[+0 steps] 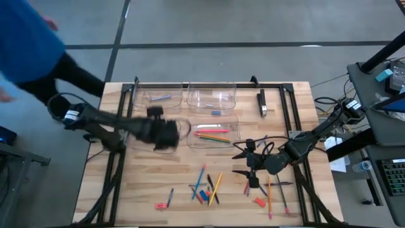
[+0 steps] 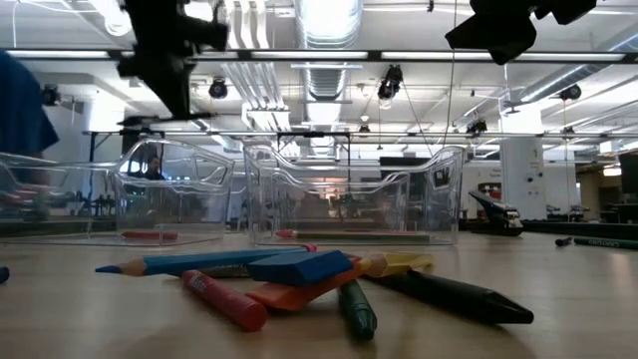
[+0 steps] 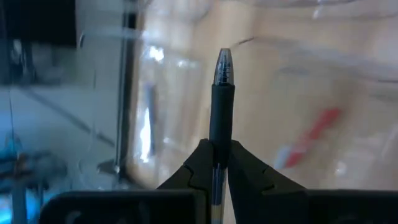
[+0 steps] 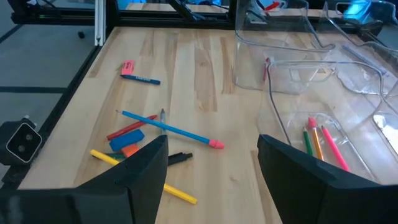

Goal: Sort crayons/erasers/pens/pencils in bins
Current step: Put the left black ball pen into the top left transparent bin, then put the yellow pencil into the bottom right transparent bin

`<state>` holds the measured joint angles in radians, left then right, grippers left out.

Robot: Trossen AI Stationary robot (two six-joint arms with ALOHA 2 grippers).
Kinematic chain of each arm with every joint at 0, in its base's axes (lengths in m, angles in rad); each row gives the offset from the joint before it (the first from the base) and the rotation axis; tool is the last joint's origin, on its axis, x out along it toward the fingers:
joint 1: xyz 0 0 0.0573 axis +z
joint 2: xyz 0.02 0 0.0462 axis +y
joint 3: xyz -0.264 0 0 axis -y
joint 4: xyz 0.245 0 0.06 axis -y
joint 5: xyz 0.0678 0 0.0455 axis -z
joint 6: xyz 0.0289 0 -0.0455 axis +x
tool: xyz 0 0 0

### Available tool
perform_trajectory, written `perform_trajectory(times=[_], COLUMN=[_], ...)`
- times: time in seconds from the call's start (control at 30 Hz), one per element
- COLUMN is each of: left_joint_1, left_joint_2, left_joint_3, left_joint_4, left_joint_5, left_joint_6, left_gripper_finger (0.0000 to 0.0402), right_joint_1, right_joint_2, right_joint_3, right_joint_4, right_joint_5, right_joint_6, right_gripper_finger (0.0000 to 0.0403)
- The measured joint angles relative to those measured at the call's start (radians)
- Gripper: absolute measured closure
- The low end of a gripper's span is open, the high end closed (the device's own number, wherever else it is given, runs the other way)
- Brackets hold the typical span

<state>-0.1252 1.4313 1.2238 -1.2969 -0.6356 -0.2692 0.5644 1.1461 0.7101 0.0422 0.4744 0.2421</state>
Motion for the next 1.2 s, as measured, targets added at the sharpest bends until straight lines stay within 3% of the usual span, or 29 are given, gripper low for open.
perform_trajectory(times=[0.27, 0.4, 0.6, 0.77, 0.97, 1.1, 1.2], left_joint_1=[0.343, 0.424, 0.500, 0.539, 0.551, 0.530, 0.471], left_joint_2=[0.026, 0.044, 0.068, 0.089, 0.084, 0.035, -0.048], left_joint_3=[-0.074, -0.074, -0.073, -0.072, -0.064, -0.021, -0.015], left_joint_4=[0.053, 0.130, 0.380, 0.492, 0.460, 0.407, 0.440], left_joint_5=[-0.002, -0.050, -0.055, -0.056, -0.136, -0.144, -0.020], left_joint_6=[0.164, 0.271, 0.484, 0.489, 0.492, 0.434, 0.313], left_gripper_finger=[0.0391, 0.0392, 0.0388, 0.0316, 0.0214, 0.0187, 0.0185], right_joint_1=[-0.005, -0.006, -0.007, -0.007, -0.007, -0.007, -0.007], right_joint_2=[0.001, 0.001, 0.001, 0.001, 0.001, 0.002, 0.002], right_joint_3=[0.000, 0.000, 0.001, 0.001, 0.001, 0.001, 0.001], right_joint_4=[0.001, 0.003, 0.019, 0.022, 0.017, 0.013, 0.010], right_joint_5=[0.001, 0.001, 0.001, 0.001, 0.001, 0.001, 0.000], right_joint_6=[-0.025, -0.032, -0.075, -0.087, -0.131, -0.154, -0.166], right_gripper_finger=[0.0165, 0.0165, 0.0165, 0.0165, 0.0165, 0.0165, 0.0165])
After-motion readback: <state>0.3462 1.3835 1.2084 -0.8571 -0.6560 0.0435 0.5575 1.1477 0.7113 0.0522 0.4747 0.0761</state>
